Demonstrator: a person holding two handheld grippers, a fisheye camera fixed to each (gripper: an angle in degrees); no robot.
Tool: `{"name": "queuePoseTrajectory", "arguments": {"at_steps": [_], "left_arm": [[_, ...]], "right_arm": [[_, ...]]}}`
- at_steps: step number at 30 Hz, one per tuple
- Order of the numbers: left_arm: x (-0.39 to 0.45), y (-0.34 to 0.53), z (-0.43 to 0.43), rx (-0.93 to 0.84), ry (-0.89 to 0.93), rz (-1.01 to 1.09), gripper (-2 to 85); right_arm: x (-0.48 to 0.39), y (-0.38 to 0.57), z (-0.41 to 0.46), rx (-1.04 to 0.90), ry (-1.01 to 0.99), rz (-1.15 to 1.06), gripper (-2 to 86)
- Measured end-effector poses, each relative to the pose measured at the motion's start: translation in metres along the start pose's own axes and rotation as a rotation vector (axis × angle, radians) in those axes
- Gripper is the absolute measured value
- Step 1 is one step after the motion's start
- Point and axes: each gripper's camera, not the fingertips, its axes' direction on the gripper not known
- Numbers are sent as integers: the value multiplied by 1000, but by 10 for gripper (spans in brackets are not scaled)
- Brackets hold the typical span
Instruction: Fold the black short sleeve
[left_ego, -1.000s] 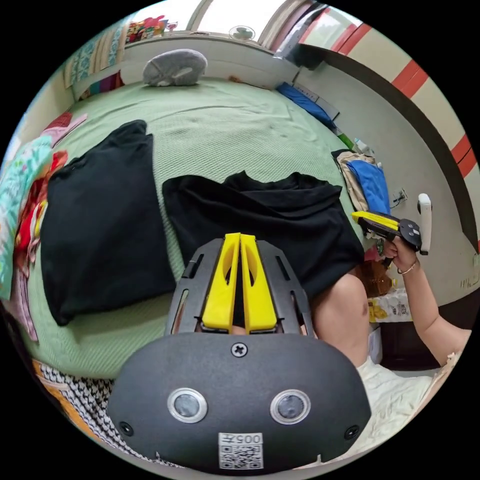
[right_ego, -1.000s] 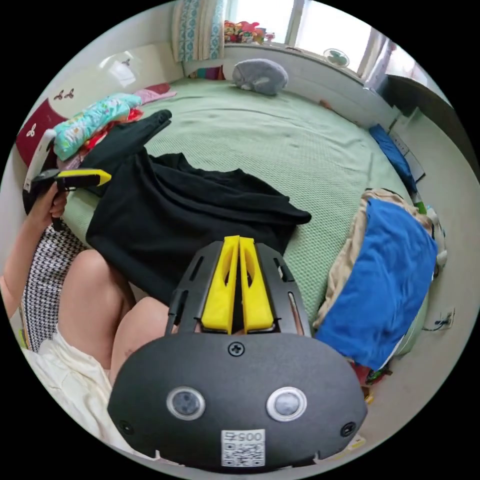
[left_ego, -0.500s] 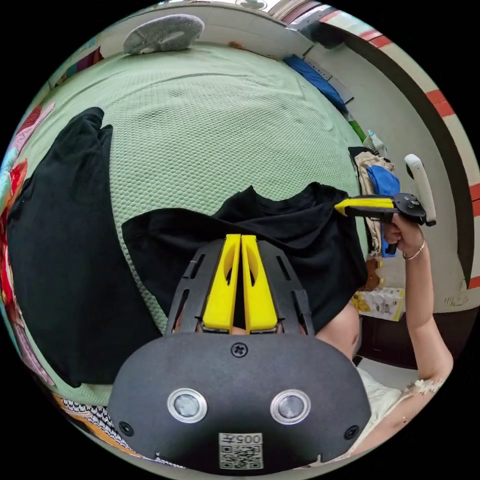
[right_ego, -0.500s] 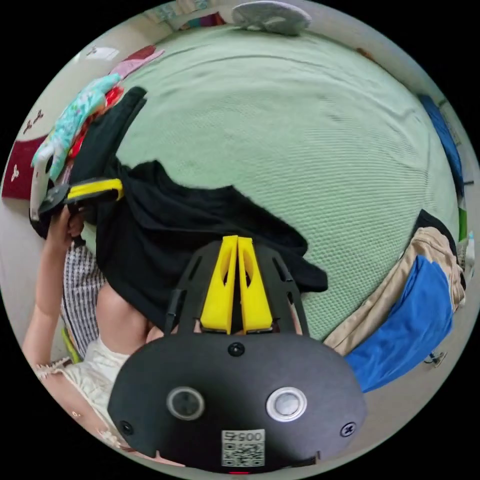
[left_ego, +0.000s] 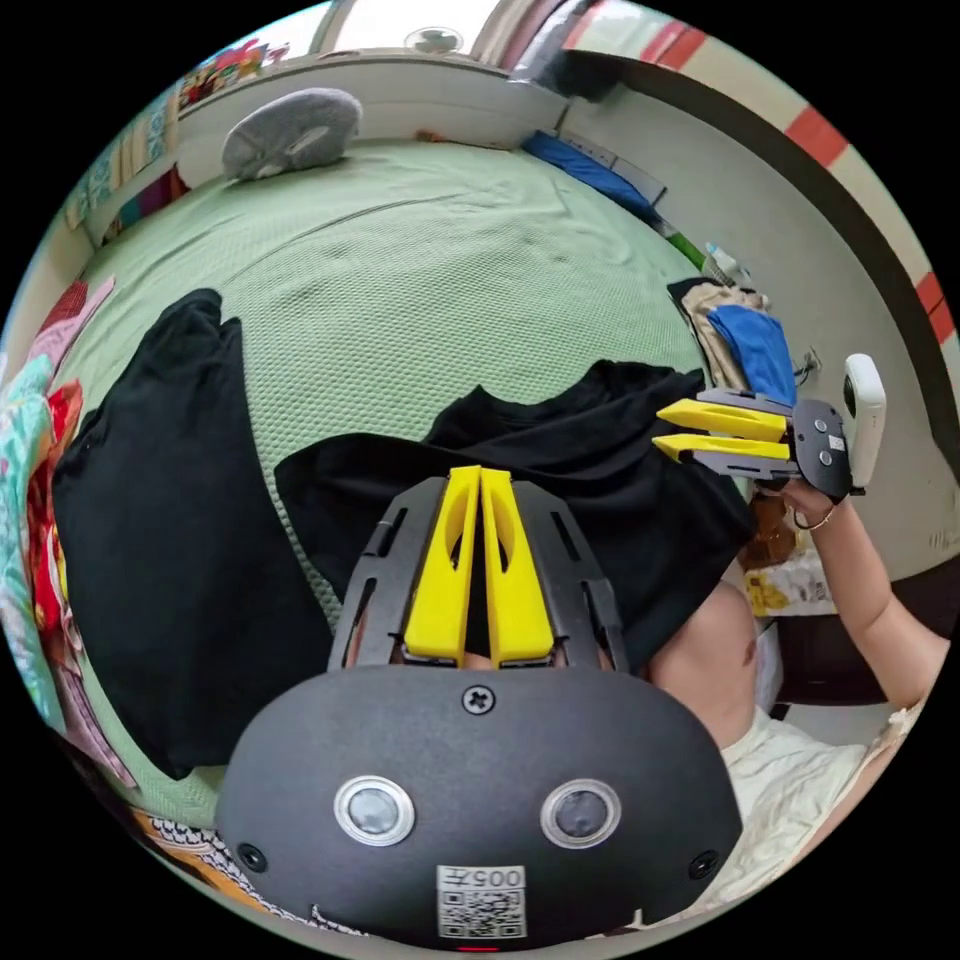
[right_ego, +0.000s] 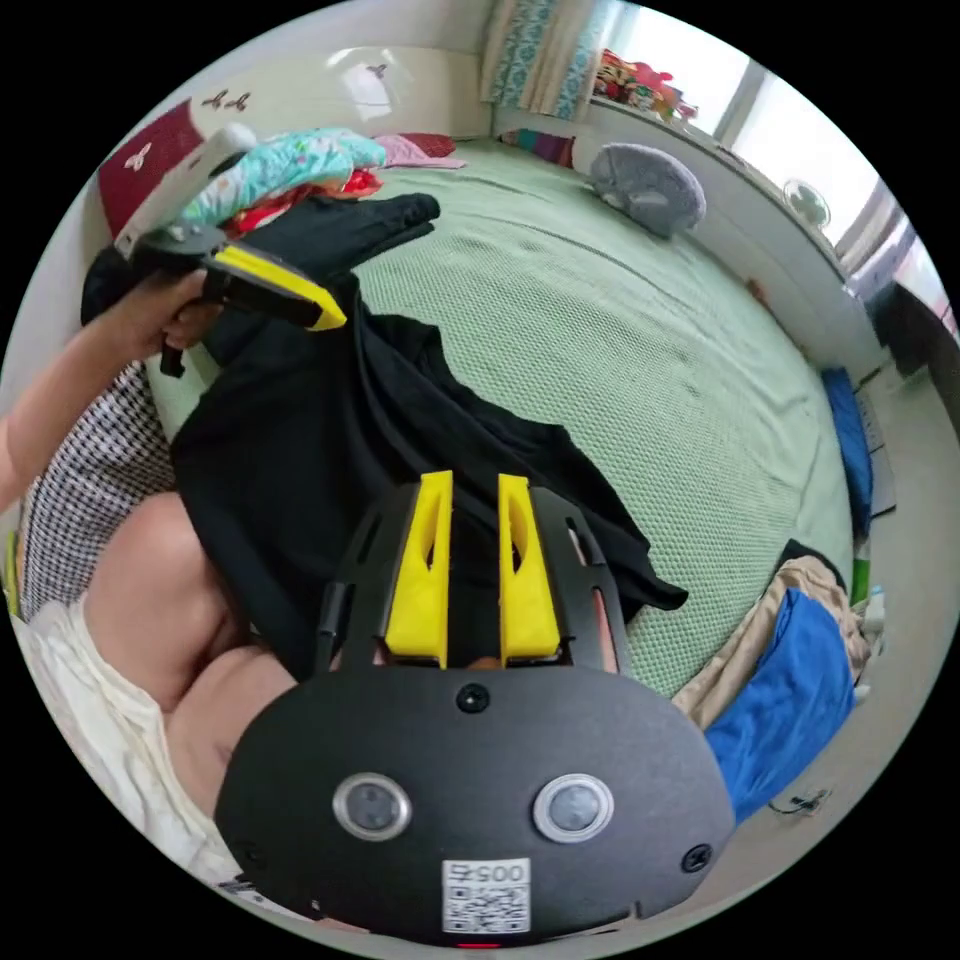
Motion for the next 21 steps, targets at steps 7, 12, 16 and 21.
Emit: {"name": "queuePoseTrajectory", "arguments": {"at_steps": [7,12,16,21], "left_arm": [[13,-3,35,-70,47,-4,88],[10,-5,33,13,24,-67,41],[4,-11,42,11,-22,-143,40],[7,8,37,56,-25,-185,48]], "right_arm": [[-26,-1,35,-59,44,-55,60],[-6,-10,12,32,-10,59,-1],[29,-27,14,14,2,220,-5],[39,-16,13,12,-96,328,50]]}}
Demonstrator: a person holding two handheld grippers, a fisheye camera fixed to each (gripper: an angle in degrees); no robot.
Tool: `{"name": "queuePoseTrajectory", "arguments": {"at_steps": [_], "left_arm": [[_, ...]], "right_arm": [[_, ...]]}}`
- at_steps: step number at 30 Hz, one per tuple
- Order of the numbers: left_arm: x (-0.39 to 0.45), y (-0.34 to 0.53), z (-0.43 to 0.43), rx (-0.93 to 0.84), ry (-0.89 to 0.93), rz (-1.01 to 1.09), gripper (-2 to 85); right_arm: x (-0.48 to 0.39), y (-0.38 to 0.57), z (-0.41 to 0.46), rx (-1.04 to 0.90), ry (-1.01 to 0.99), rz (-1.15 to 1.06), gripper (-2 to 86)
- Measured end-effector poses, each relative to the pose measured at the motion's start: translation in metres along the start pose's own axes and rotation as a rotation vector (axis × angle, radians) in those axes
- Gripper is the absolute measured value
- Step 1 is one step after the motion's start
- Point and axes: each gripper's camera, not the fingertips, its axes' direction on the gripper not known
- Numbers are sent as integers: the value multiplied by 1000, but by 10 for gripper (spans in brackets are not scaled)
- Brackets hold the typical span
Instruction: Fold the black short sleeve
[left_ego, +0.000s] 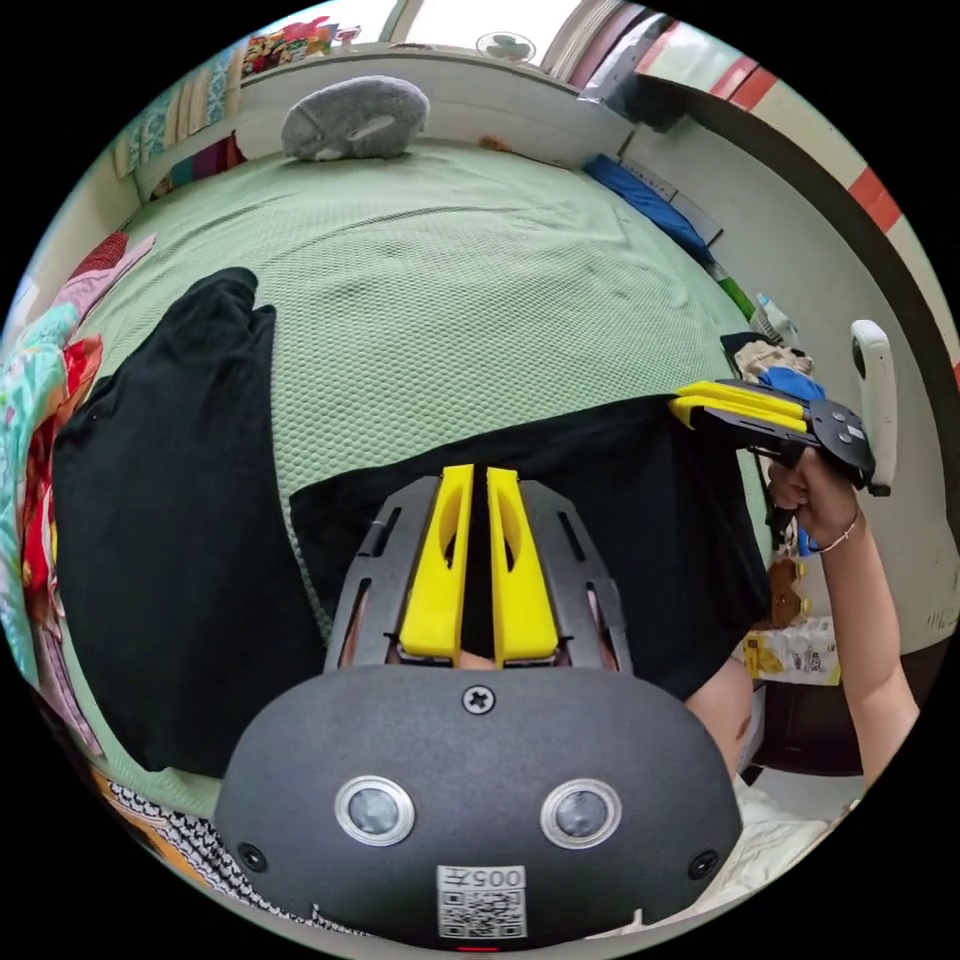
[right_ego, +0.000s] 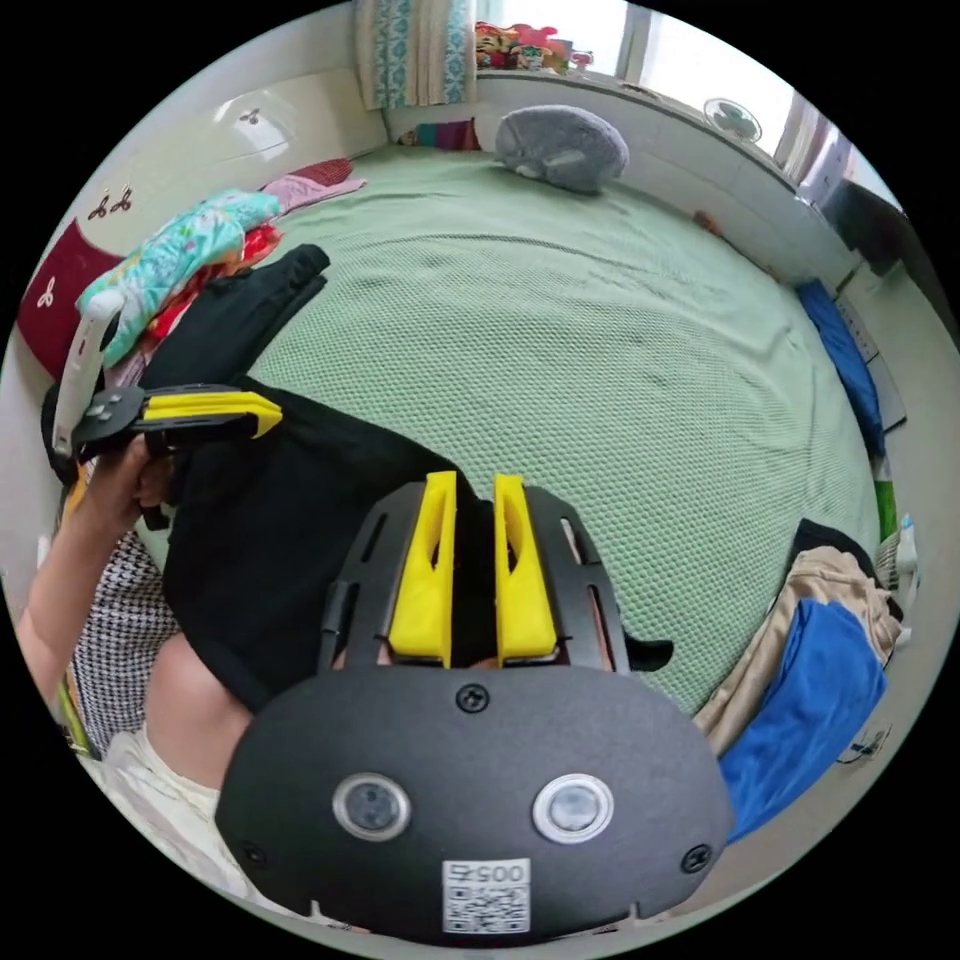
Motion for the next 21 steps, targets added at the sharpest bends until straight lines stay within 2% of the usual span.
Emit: {"name": "queuePoseTrajectory", "arguments": {"at_steps": [8,16,18,21], "left_arm": [[26,85,-10,-26,-21,65,62],[60,176,32,-78,-99,-6,57],[71,192,39,18,-136,27,54],[84,195,46,-9,-149,15,53]], "right_arm": [[-14,106,-37,20,93,-41,84],[-28,232,-36,-49,101,137,75],[-32,251,-30,-36,132,149,74],[-40,267,-29,12,181,161,71]]}}
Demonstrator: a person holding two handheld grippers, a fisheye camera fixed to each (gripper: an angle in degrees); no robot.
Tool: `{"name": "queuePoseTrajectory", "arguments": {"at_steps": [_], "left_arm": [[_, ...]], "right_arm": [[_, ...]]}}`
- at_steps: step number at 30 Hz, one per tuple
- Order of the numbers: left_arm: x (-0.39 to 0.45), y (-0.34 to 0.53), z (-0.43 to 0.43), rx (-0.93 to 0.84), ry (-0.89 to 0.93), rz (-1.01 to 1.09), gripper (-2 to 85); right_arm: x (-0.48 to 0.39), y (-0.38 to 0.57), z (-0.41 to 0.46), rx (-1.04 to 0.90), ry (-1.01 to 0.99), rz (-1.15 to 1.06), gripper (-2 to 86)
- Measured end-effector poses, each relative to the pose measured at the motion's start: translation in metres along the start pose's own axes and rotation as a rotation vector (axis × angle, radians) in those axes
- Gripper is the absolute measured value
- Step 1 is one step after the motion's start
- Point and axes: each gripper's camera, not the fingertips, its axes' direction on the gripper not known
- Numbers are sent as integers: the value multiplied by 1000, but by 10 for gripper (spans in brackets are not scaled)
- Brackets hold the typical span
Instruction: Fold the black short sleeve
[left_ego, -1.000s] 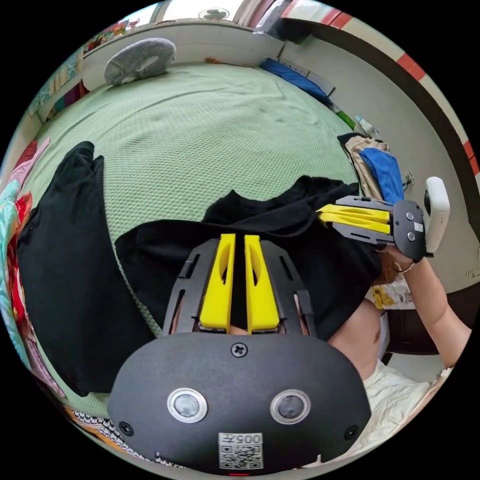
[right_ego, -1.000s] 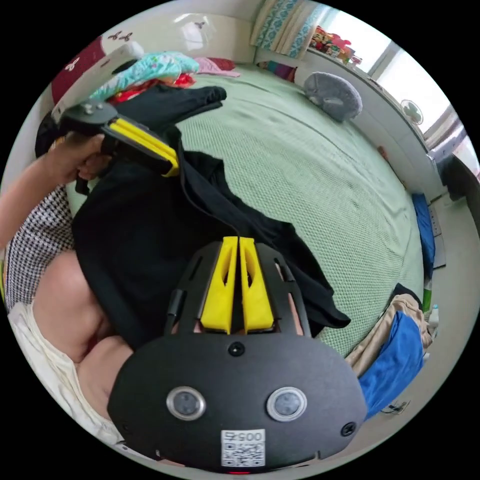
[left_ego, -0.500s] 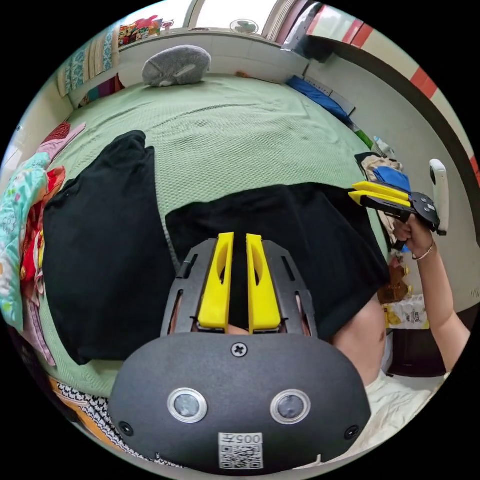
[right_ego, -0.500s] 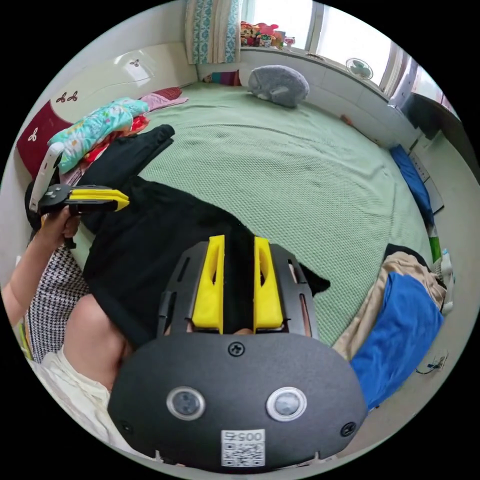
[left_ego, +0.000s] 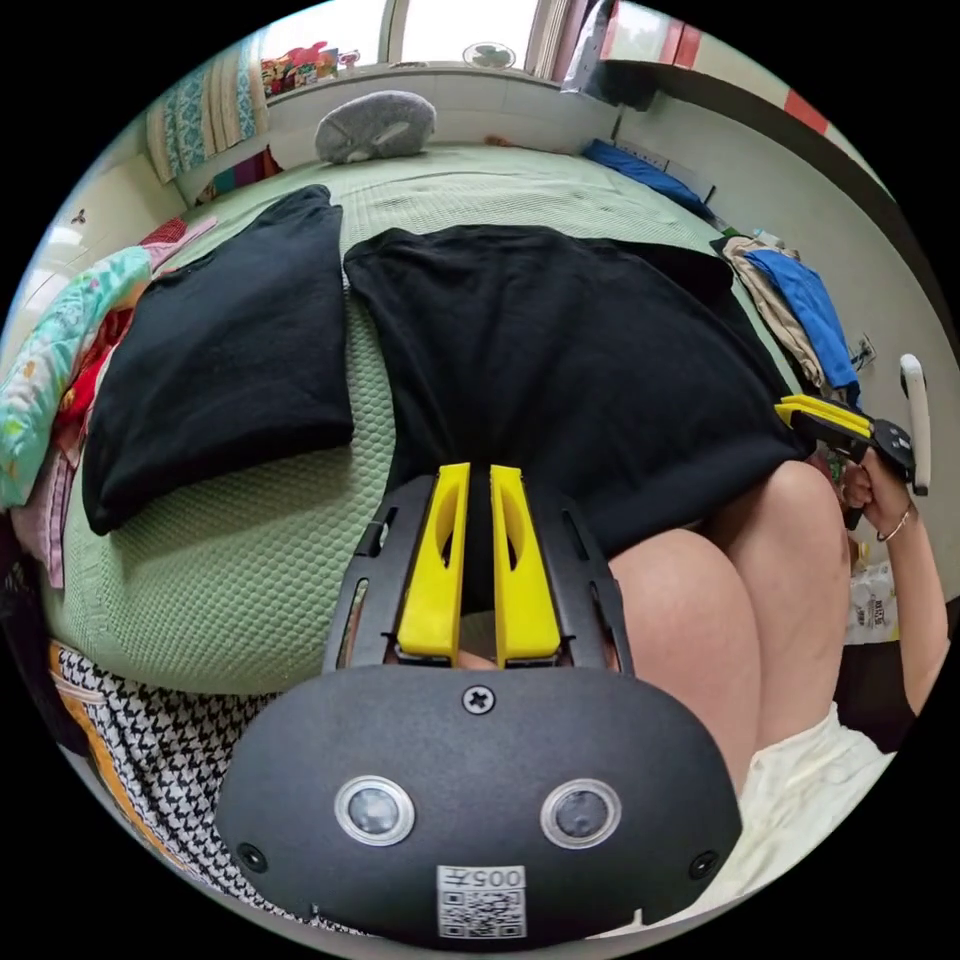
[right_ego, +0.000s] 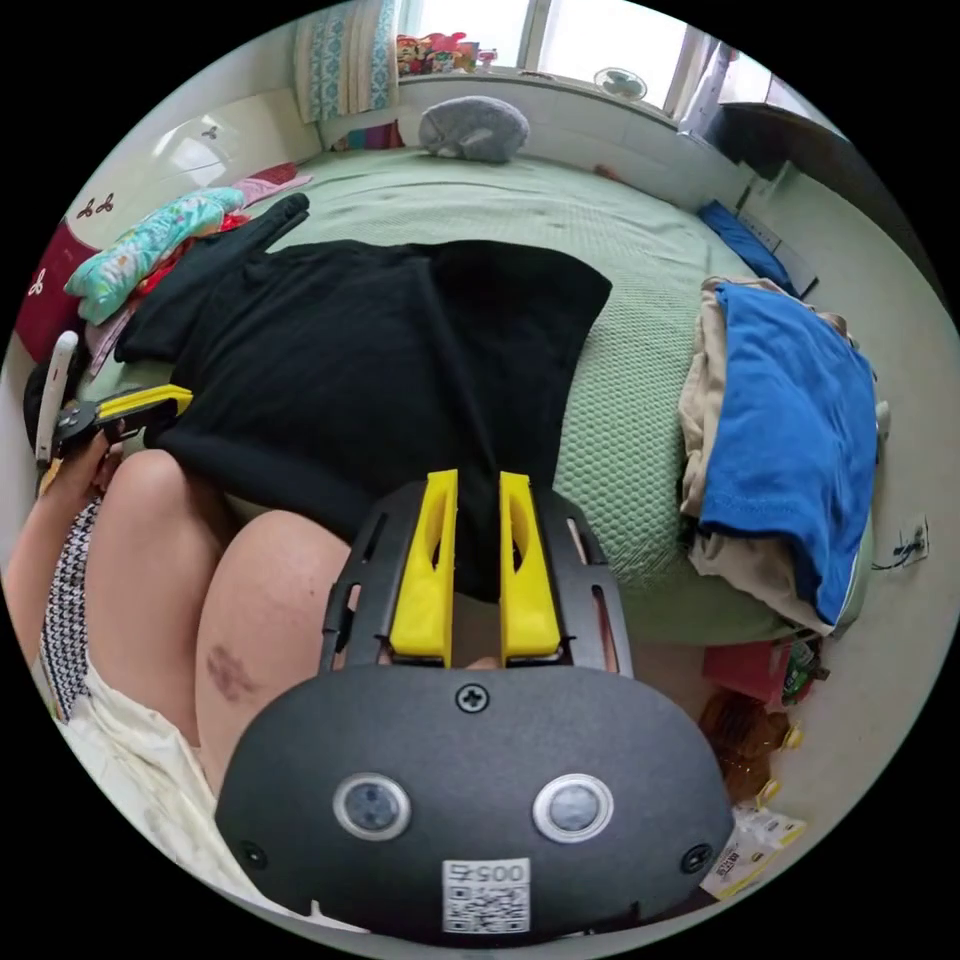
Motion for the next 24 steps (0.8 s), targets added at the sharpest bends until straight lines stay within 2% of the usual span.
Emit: {"name": "queuePoseTrajectory", "arguments": {"at_steps": [4,9,13,15,17,19,24], "left_arm": [[21,0,9,-55,-28,64,52],[35,7,16,-105,-30,21,42],[57,11,19,-141,-56,-58,40],[62,16,13,-123,-46,-133,55],[75,21,6,-130,-61,-118,79],[103,25,-9,-83,-28,-45,117],[197,17,-43,104,103,113,148]], "right_arm": [[-1,8,0,-36,29,12,62],[12,22,-5,-47,3,5,37],[38,41,-18,-26,-113,178,52],[45,55,-29,-9,-112,212,66],[52,77,-44,9,-84,234,78],[65,115,-68,69,-82,310,80],[93,183,-93,103,-119,440,79]]}}
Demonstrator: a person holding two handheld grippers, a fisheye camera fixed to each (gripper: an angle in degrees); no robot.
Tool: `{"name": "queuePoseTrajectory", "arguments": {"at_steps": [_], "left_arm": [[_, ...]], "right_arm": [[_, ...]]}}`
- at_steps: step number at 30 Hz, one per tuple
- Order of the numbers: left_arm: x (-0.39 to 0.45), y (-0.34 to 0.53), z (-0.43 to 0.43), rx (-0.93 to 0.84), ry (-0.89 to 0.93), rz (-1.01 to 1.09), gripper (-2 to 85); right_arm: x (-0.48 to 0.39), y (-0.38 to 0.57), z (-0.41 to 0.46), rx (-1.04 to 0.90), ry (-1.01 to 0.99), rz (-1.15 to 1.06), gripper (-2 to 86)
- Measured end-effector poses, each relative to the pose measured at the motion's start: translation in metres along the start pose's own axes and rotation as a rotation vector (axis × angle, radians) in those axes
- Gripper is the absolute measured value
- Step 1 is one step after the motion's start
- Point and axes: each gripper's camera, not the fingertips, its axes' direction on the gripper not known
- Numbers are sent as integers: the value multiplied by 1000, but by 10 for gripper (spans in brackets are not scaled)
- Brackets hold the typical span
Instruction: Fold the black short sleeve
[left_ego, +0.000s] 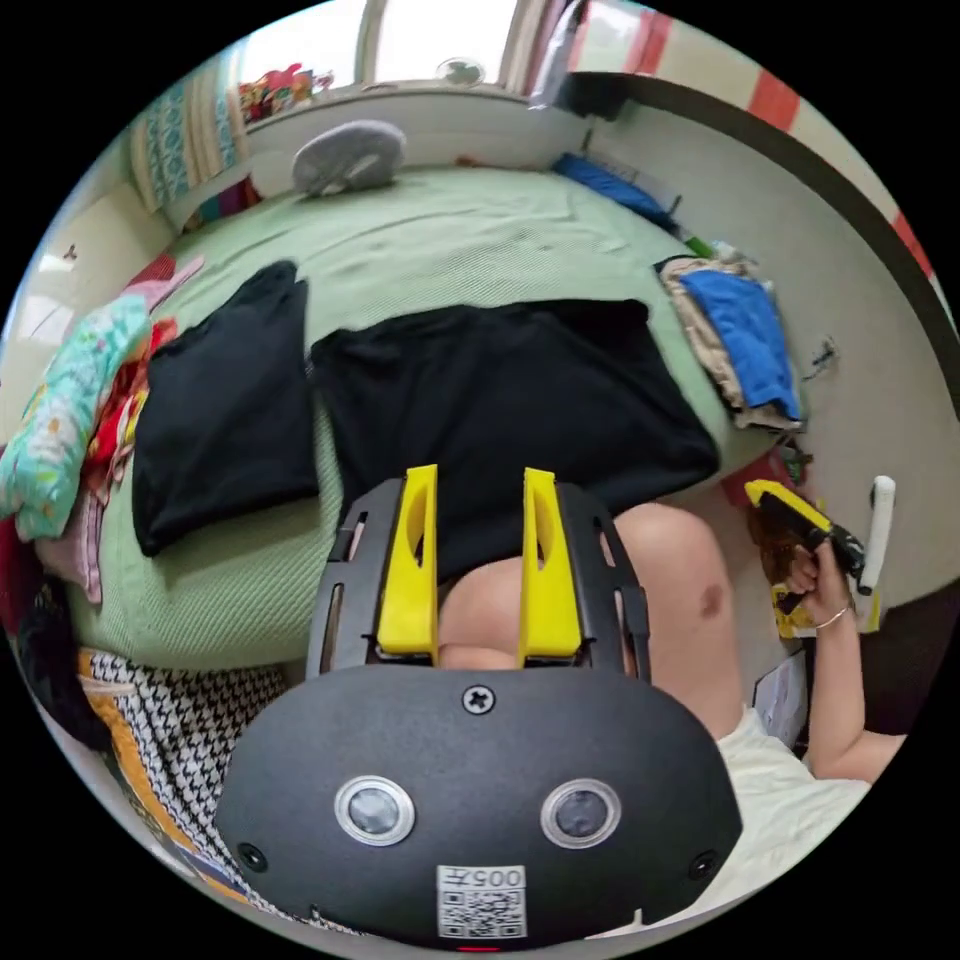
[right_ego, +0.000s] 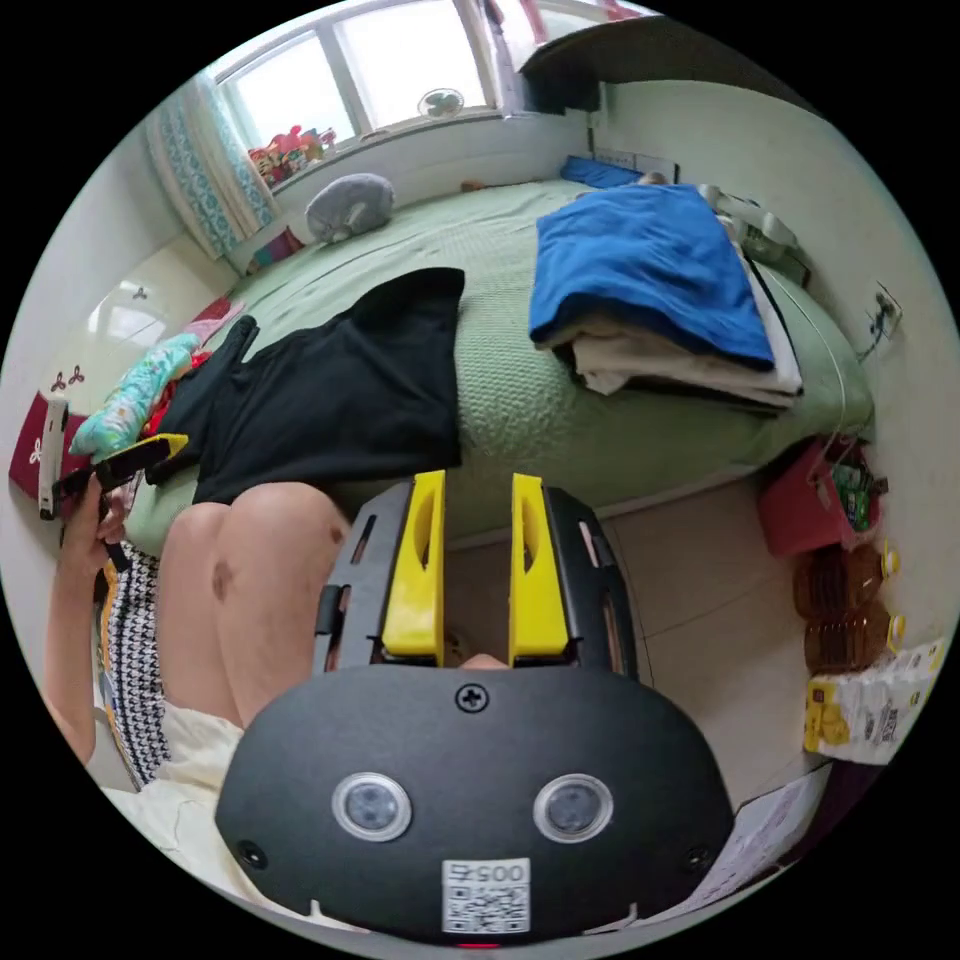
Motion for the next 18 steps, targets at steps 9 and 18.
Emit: {"name": "queuePoseTrajectory", "arguments": {"at_steps": [9,18], "left_arm": [[194,-28,86,-67,177,274,206],[252,-51,186,-306,-6,163,173]], "right_arm": [[63,24,-68,119,-19,122,83],[106,36,-116,180,2,131,77]]}}
